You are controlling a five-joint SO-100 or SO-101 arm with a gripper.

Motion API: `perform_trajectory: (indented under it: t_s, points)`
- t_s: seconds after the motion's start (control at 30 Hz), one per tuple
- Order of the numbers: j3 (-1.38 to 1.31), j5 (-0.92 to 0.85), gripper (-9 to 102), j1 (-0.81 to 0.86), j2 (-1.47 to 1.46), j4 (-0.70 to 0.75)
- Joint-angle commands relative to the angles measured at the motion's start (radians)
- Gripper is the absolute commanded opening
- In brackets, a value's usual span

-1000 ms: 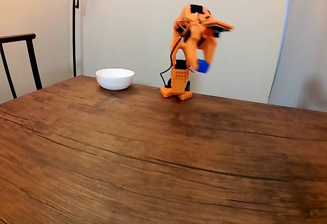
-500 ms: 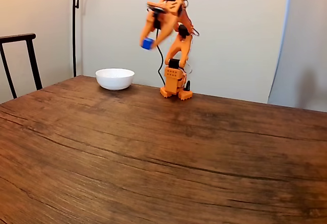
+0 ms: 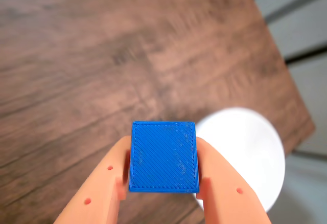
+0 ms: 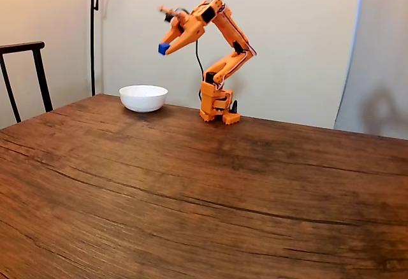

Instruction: Grasp the cube and drop it in the bowl

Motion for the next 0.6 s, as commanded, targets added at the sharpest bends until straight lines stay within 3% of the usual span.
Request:
perform_trajectory:
  t_s: [0.0,0.23,0.57]
  points:
    - [0.035,0.005,2,0.083,0.035,-0.011]
    - [0.077,0.008,2,0.37,0.058,-0.018]
    - [0.155,0.069,2,0.618,0.021,-0.209]
